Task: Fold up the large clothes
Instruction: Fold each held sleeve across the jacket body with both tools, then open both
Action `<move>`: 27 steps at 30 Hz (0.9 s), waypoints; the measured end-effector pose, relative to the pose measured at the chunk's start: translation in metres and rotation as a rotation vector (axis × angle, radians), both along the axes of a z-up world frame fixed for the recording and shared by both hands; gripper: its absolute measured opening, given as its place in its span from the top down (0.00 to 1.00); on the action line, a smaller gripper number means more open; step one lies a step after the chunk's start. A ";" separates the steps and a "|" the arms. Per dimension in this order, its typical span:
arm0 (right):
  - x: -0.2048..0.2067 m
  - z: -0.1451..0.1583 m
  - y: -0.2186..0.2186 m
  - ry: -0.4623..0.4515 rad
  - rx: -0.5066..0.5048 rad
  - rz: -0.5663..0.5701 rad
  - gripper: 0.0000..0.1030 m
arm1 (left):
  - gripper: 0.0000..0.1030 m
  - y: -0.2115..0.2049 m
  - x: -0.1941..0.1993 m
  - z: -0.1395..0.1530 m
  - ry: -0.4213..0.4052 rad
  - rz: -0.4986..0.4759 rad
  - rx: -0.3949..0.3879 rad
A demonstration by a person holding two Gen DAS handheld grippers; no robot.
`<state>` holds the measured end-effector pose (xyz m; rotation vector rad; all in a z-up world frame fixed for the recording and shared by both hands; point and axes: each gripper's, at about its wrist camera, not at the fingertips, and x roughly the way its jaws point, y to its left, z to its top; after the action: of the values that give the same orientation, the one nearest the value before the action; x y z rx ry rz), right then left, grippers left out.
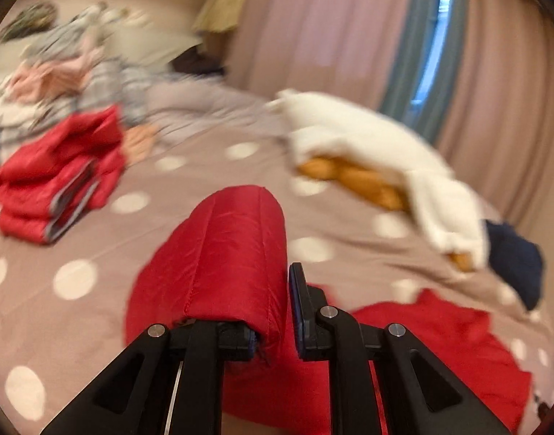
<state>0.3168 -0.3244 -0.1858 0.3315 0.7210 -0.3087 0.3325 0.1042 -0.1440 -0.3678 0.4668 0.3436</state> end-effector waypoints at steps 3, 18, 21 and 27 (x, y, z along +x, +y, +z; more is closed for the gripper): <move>-0.012 0.016 -0.007 -0.024 -0.025 -0.016 0.80 | 0.85 -0.040 -0.001 0.019 -0.046 -0.079 0.032; -0.055 0.012 -0.046 -0.023 0.022 -0.084 0.80 | 0.85 -0.212 0.007 -0.026 0.120 -0.455 0.063; -0.057 0.010 -0.044 -0.011 0.020 -0.077 0.79 | 0.76 -0.233 0.010 -0.056 0.263 -0.471 0.109; -0.060 0.011 -0.033 -0.001 0.002 -0.050 0.76 | 0.53 -0.214 -0.010 -0.062 0.316 -0.439 0.072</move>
<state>0.2569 -0.3577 -0.1752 0.3519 0.7132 -0.3547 0.3223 -0.1094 -0.2061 -0.1326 0.8250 -0.0120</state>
